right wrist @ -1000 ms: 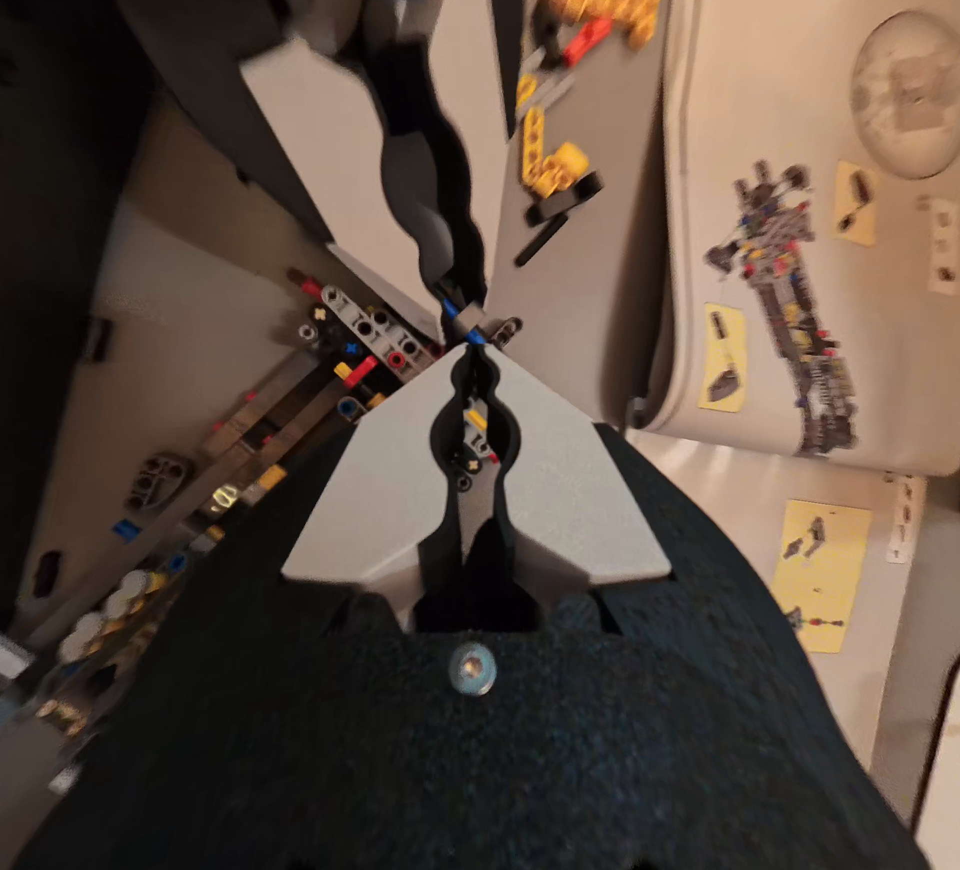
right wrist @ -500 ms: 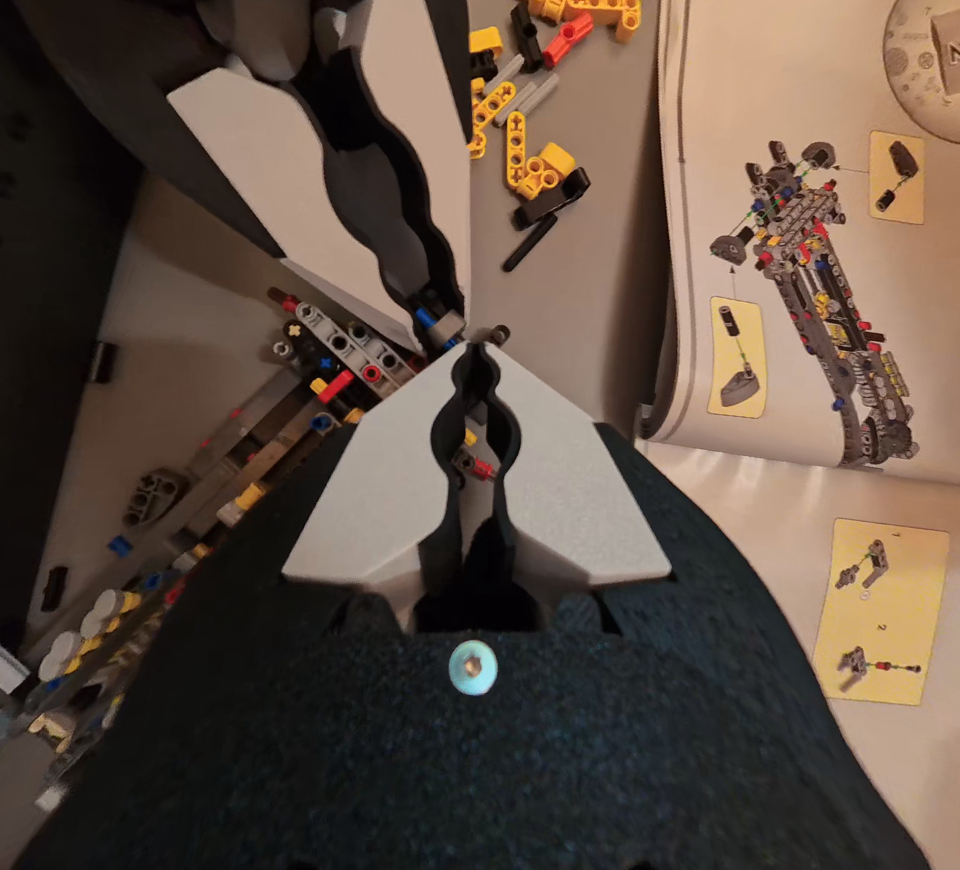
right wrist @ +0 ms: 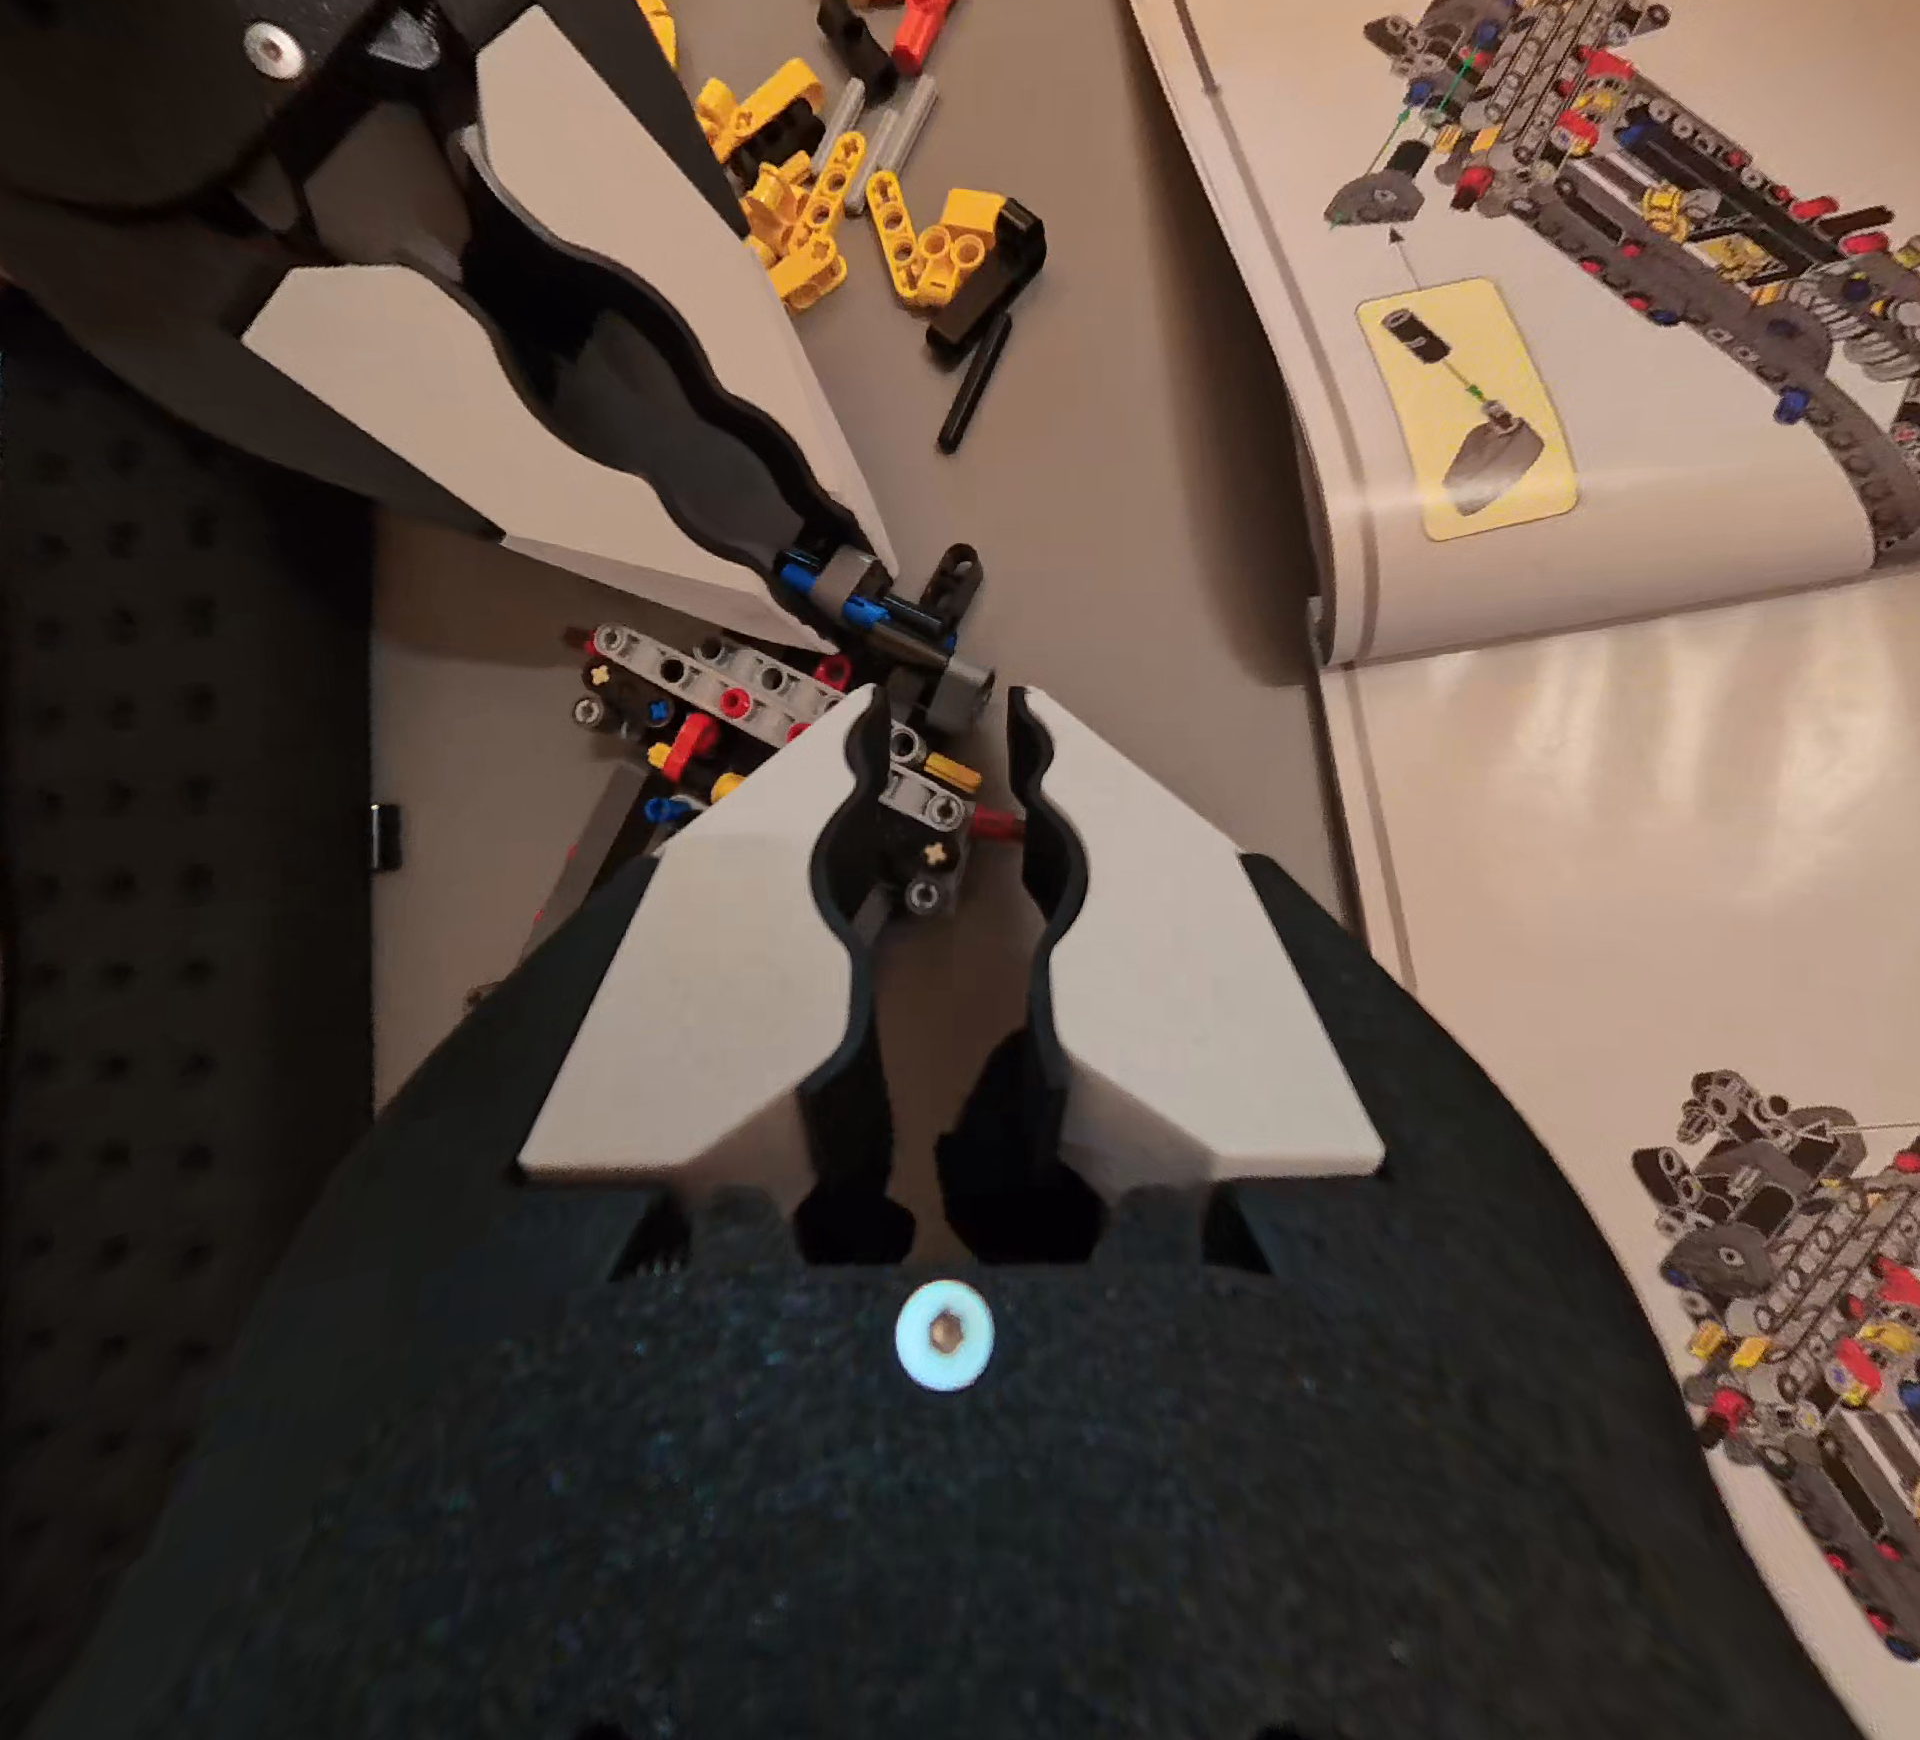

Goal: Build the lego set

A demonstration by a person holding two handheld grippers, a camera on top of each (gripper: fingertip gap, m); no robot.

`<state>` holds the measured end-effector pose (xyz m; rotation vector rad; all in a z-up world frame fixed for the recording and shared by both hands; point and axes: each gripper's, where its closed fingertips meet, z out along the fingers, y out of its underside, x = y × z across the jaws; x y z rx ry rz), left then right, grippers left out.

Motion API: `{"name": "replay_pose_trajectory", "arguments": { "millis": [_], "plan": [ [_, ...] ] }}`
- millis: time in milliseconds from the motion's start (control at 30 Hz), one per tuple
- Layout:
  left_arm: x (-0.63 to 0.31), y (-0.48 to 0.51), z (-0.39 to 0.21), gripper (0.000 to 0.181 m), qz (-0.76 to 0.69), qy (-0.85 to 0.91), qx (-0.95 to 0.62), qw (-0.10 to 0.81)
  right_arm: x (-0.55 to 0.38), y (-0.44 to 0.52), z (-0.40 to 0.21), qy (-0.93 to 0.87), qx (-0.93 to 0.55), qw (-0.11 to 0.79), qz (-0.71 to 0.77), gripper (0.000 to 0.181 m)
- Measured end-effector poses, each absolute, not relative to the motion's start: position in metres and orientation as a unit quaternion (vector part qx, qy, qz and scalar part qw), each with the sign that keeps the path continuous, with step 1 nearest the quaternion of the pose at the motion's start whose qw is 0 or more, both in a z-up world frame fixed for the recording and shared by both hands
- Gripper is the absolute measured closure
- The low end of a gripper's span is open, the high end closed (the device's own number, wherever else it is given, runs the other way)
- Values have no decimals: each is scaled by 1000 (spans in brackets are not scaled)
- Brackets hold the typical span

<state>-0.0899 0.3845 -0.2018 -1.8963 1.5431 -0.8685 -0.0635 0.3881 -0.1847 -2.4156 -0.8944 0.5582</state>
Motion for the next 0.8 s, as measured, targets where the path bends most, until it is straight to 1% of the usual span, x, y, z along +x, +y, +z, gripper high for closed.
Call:
{"name": "replay_pose_trajectory", "arguments": {
  "millis": [200, 400, 800],
  "plan": [
    [-90, 384, -202, 168, -315, 579, -699, 277, -66, 393, -192, -306, -907, 232, 175, 171],
    [-90, 384, -202, 168, -311, 580, -699, 280, -64, 392, -193, -358, -905, 214, 88, 171],
    [-91, 384, -202, 169, -310, 580, -699, 280, -62, 392, -193, -380, -909, 170, -4, 172]
  ]
}}
